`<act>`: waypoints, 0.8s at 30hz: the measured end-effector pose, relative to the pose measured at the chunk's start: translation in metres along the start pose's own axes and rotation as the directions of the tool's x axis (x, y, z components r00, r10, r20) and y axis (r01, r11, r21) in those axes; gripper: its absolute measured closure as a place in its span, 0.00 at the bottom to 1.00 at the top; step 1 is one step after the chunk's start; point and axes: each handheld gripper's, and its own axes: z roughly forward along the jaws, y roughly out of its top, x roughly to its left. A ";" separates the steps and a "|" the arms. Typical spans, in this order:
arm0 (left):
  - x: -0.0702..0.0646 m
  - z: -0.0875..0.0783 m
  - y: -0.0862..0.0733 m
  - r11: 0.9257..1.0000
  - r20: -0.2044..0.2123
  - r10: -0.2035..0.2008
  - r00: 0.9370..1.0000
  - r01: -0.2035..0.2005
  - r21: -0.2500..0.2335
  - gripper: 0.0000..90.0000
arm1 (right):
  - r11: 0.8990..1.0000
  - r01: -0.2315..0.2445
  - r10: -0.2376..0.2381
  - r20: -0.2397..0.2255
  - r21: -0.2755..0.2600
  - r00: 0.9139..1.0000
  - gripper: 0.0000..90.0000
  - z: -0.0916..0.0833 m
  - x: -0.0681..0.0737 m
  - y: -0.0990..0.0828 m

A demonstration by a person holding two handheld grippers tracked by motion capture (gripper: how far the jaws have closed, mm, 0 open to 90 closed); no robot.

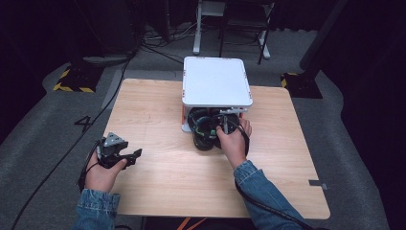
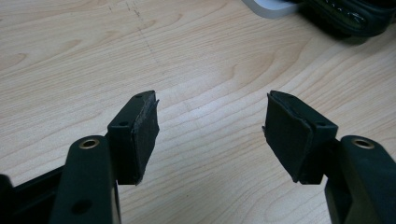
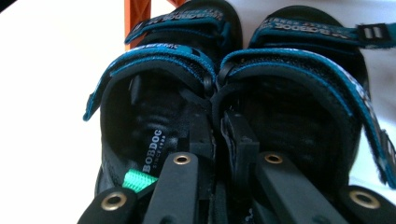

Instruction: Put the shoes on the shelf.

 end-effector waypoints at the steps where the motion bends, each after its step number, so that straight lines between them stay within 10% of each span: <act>1: 0.000 0.000 0.000 1.000 -0.003 0.002 1.000 -0.002 -0.001 0.40 | 1.000 -0.005 0.005 0.008 -0.005 1.000 0.93 0.002 0.000 0.003; 8: 0.001 0.001 0.000 1.000 0.006 0.003 1.000 -0.003 0.001 0.40 | 0.995 -0.027 0.037 0.104 -0.100 0.994 0.92 0.017 -0.008 0.019; 12: 0.000 0.004 0.001 1.000 0.012 0.005 1.000 -0.005 -0.004 0.40 | 0.974 0.111 -0.076 0.180 -0.197 0.981 0.69 0.024 0.000 0.019; 24: -0.022 0.025 0.018 0.998 0.057 0.063 0.996 -0.063 -0.001 0.40 | 0.955 0.138 -0.130 0.051 -0.262 0.990 0.50 -0.031 -0.017 0.007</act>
